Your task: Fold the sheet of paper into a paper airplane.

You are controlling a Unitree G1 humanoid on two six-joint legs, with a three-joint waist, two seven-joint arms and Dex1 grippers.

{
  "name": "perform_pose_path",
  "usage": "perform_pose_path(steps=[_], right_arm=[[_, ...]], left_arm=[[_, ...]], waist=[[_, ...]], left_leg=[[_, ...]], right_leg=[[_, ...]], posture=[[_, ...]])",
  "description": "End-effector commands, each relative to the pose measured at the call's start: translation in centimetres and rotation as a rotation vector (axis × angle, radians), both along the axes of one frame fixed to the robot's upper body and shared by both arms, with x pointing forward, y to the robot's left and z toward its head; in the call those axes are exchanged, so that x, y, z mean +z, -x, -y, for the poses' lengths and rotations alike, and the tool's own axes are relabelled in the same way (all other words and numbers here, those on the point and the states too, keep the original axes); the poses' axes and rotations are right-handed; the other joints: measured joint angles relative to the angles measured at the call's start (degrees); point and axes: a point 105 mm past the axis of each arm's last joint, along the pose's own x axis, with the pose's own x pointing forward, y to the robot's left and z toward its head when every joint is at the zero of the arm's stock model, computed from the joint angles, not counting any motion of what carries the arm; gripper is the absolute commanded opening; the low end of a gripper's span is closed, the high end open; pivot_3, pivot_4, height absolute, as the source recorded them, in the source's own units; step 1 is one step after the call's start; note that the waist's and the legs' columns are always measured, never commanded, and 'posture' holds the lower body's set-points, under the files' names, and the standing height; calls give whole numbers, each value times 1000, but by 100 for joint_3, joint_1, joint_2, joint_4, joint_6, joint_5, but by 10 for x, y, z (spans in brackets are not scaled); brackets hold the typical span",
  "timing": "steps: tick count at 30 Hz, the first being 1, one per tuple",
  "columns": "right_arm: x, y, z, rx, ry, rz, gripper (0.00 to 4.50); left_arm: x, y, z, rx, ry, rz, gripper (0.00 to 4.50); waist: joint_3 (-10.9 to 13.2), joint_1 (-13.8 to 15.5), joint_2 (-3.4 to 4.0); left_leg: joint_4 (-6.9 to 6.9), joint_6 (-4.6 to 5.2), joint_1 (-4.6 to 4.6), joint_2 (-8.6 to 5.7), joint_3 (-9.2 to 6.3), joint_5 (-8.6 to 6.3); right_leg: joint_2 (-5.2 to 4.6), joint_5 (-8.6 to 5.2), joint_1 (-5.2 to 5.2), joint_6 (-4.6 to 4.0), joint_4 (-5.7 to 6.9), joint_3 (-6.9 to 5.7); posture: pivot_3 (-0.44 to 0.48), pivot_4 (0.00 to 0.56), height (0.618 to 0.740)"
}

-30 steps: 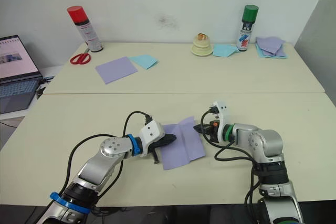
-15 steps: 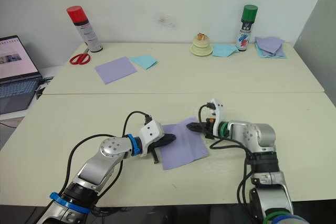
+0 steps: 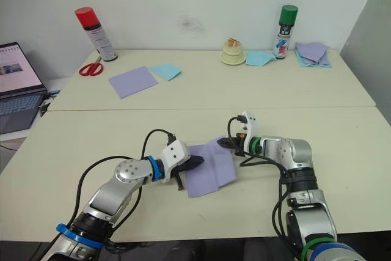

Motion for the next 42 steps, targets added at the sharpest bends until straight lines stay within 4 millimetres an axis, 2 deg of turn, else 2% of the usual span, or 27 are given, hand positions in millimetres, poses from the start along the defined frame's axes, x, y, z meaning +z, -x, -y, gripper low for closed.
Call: perform_pose_path(steps=[1,4,11,19,29,36,39,42], right_arm=[[12,-1,0,25,19,91,26],[13,3,0,61,78,174,26],[20,26,-6,237,264,473,26],[12,48,-15,420,430,757,26],[-8,49,-19,473,557,893,26],[-25,53,-21,498,572,866,26],[-29,52,-18,489,573,833,26],[-30,51,-16,488,581,828,26]], left_arm=[[-29,4,-21,67,-90,-85,0],[-28,3,-21,67,-89,-82,0],[-17,-4,-21,25,-134,-10,0],[-8,-11,-19,7,-136,15,0],[-4,-15,-18,9,-101,11,0],[31,-25,-3,52,122,-61,0],[53,-37,10,55,202,-54,0],[60,-45,24,27,211,-46,0]], waist=[[0,0,0],[0,0,0],[2,-1,1],[3,3,-1],[4,2,-1],[6,2,-5],[12,6,-14],[17,10,-24]], left_leg=[[0,0,0,0,0,0],[0,0,-1,0,0,0],[-1,0,-5,0,0,0],[-1,-1,-10,-2,-1,0],[0,-1,-8,0,-2,0],[1,-1,-10,-2,-3,0],[3,-2,-13,-2,-5,1],[7,-3,-15,-2,-6,1]], right_leg=[[0,0,0,0,0,1],[0,0,-1,0,-1,0],[-2,-2,-3,3,-2,-1],[-2,-17,-4,28,-6,-4],[-2,-17,-4,29,-4,-3],[1,-16,-4,28,-3,-4],[5,-16,-5,27,-3,-7],[5,-1,-3,3,-4,-12]], posture=[[0,150,740],[0,150,740],[0,150,740],[0,150,740],[0,150,740],[0,150,740],[0,150,740],[0,150,740]])
